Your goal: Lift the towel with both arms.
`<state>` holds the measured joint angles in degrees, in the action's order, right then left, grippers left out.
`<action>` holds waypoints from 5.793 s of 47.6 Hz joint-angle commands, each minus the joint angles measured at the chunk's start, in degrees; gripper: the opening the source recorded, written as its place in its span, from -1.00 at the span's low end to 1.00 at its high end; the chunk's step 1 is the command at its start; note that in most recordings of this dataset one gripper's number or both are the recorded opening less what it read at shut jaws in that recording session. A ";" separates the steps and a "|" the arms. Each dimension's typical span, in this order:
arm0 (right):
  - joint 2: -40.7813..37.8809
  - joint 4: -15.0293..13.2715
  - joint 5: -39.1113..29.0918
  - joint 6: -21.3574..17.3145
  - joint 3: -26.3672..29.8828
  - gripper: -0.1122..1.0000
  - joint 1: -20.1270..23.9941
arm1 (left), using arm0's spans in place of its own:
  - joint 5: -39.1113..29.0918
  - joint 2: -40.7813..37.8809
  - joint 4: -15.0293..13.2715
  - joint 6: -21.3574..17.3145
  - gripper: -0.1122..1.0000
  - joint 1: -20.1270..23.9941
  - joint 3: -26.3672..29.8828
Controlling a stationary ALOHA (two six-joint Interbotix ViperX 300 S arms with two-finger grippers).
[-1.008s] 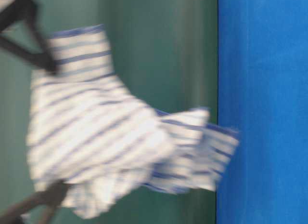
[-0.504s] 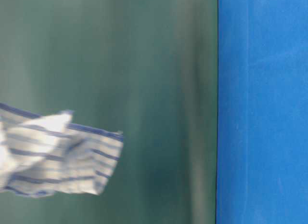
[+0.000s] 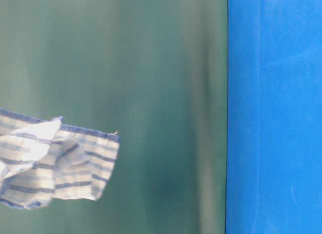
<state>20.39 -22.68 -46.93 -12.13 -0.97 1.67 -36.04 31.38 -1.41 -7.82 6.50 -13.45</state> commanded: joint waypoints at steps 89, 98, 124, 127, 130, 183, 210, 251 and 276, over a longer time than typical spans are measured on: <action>-18.02 -1.58 33.31 -19.25 -39.29 0.35 -3.08 | 46.85 -29.00 -0.26 1.41 0.79 -3.43 -36.12; -24.35 -1.49 36.65 -19.42 -38.85 0.35 -4.83 | 51.86 -34.80 -0.35 3.34 0.79 -3.43 -36.30; -25.75 -1.58 37.44 -19.25 -38.76 -0.77 -5.71 | 53.17 -37.71 -0.35 4.04 -0.56 -3.16 -36.47; -25.66 -1.67 37.62 -19.25 -38.67 -0.79 -5.71 | 53.17 -37.53 -0.35 3.96 -0.71 -3.08 -36.47; -25.22 -1.58 37.71 -19.25 -38.58 -0.79 -5.80 | 53.09 -37.18 -0.35 3.96 -0.71 -3.08 -36.56; 2.64 -1.85 10.55 -6.24 -13.54 -0.78 -5.80 | 13.36 6.33 -0.18 3.43 -0.71 3.08 -18.90; 2.64 -1.85 7.82 -3.69 -3.52 -0.79 -4.57 | 9.84 8.35 0.00 0.79 -0.71 3.08 -8.96; 2.90 -1.85 7.82 -3.34 -3.60 0.36 -4.39 | 11.60 9.32 0.00 1.41 0.83 3.08 -9.40; 2.20 -1.67 9.05 -4.83 -12.83 0.37 -4.39 | 21.53 4.57 -0.09 1.49 0.84 2.99 -21.01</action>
<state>22.24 -24.26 -38.50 -16.70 -13.27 -2.81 -16.79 36.74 -1.49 -6.33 9.49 -33.75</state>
